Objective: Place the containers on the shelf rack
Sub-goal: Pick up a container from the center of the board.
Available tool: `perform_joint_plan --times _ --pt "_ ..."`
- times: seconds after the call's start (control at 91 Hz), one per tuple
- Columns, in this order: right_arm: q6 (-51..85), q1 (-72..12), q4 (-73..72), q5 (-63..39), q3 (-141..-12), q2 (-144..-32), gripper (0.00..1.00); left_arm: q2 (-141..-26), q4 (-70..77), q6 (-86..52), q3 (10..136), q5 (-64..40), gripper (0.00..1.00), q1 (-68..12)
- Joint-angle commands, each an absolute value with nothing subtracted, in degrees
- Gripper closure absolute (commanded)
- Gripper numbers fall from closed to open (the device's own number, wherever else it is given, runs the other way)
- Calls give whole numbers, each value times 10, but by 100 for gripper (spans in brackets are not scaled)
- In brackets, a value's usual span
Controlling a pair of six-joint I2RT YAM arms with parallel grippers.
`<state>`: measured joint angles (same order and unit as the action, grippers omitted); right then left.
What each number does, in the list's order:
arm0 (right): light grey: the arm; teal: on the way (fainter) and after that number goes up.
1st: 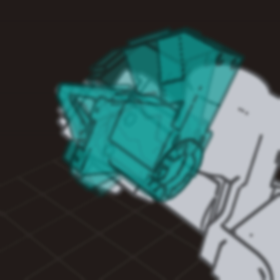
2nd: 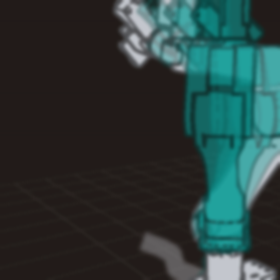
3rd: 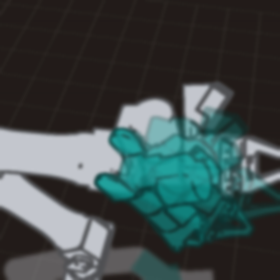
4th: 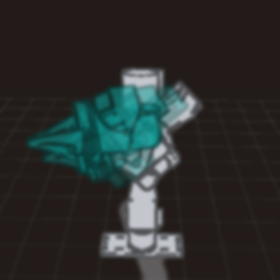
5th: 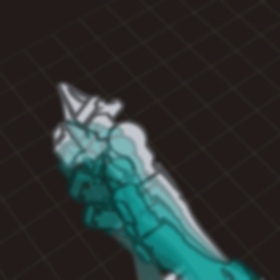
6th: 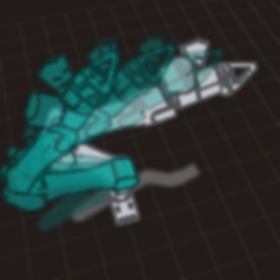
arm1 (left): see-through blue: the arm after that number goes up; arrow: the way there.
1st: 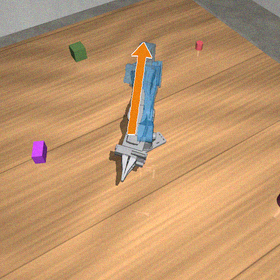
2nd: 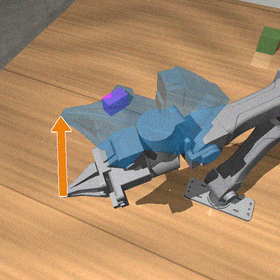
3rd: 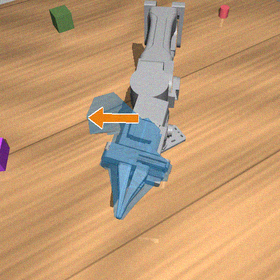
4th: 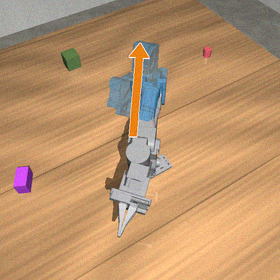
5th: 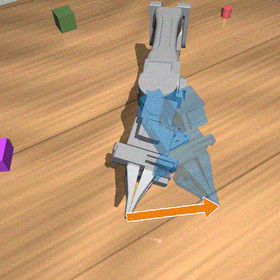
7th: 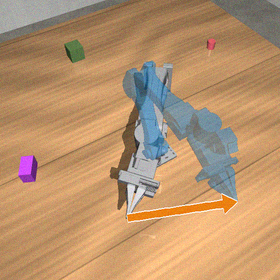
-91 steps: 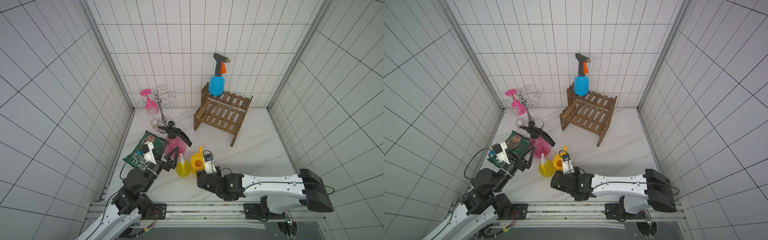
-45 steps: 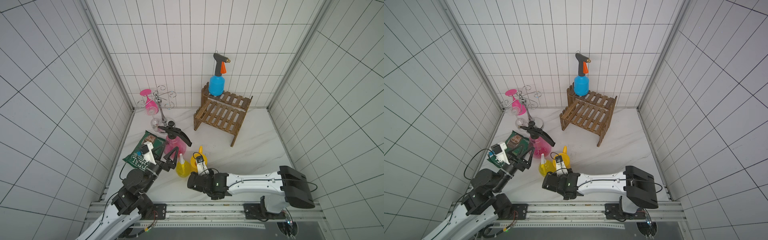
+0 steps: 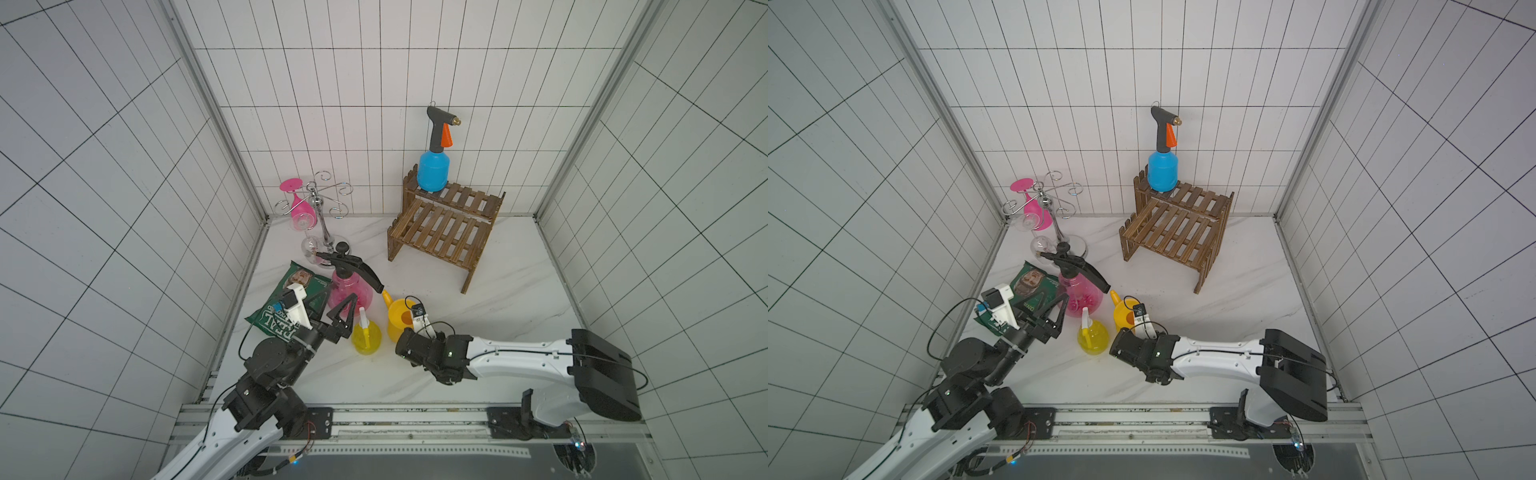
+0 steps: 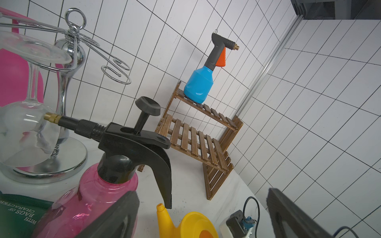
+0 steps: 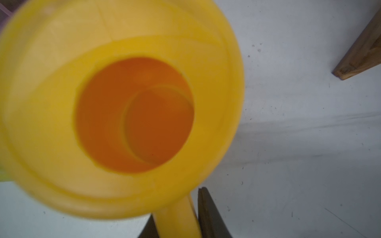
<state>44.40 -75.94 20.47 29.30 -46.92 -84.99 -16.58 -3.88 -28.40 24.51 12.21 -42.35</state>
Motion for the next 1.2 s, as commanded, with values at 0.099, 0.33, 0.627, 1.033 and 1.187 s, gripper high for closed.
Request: perform_joint_plan --times 0.099,0.33,0.627,1.033,1.187 --pt "275 -737 95 237 -421 -817 78 -175 -34 -268 242 110 2 -426" --pt "234 -710 78 222 -372 -751 100 -184 -27 -260 243 94 2 -426" --pt "200 -682 101 212 -267 -500 100 -217 36 -263 230 32 2 -426" --pt "177 -417 109 -222 -281 -266 100 -472 290 -481 295 -241 2 -314" --pt "248 -269 11 -471 -310 -331 100 -531 276 -473 359 -303 2 -306"
